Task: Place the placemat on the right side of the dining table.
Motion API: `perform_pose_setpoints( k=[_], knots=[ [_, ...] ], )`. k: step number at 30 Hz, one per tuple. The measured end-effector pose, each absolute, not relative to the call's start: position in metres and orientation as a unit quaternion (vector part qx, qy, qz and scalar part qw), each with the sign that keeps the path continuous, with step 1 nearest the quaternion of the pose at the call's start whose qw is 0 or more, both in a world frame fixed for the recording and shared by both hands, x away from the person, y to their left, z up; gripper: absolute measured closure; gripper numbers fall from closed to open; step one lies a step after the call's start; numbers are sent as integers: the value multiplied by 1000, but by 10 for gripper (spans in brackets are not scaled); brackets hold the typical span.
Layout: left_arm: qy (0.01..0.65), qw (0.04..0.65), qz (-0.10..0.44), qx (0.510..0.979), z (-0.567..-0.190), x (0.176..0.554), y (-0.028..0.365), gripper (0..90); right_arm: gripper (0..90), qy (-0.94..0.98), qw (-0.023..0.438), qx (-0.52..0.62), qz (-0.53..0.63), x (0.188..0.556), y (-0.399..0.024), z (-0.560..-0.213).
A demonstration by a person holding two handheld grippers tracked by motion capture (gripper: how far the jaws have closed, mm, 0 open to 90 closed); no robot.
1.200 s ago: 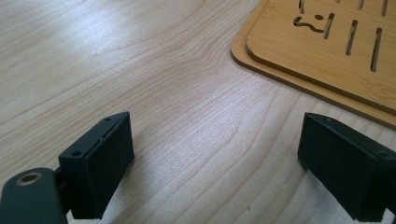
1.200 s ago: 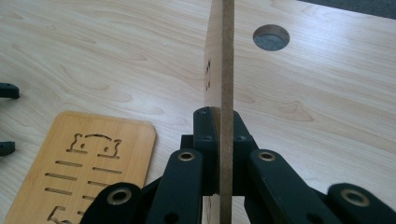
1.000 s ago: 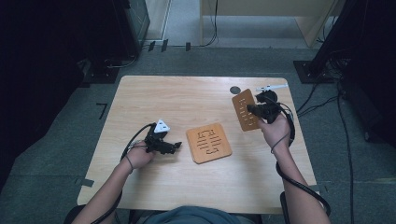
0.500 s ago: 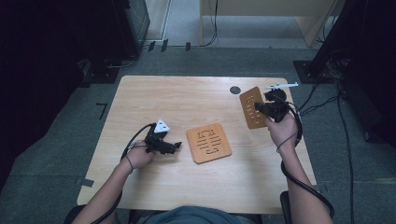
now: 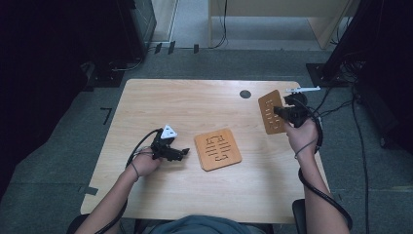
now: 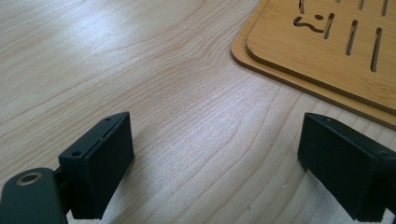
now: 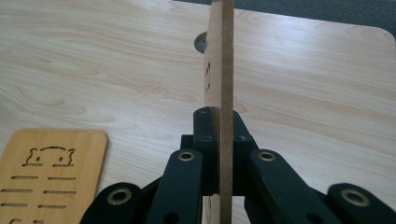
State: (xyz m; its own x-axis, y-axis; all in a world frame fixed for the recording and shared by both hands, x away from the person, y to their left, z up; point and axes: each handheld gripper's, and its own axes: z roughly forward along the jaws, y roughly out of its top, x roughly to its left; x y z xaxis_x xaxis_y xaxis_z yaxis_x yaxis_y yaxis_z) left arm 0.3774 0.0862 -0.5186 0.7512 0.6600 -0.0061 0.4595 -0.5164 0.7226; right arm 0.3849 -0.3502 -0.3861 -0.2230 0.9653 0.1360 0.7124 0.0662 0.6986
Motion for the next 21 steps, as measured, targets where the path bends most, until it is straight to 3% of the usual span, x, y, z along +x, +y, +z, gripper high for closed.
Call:
perform_pose_setpoints(
  k=[21],
  knots=[
    [325, 368, 136, 860, -519, 377, 86, 96, 876, 674, 182, 649, 303, 388, -382, -397]
  ],
)
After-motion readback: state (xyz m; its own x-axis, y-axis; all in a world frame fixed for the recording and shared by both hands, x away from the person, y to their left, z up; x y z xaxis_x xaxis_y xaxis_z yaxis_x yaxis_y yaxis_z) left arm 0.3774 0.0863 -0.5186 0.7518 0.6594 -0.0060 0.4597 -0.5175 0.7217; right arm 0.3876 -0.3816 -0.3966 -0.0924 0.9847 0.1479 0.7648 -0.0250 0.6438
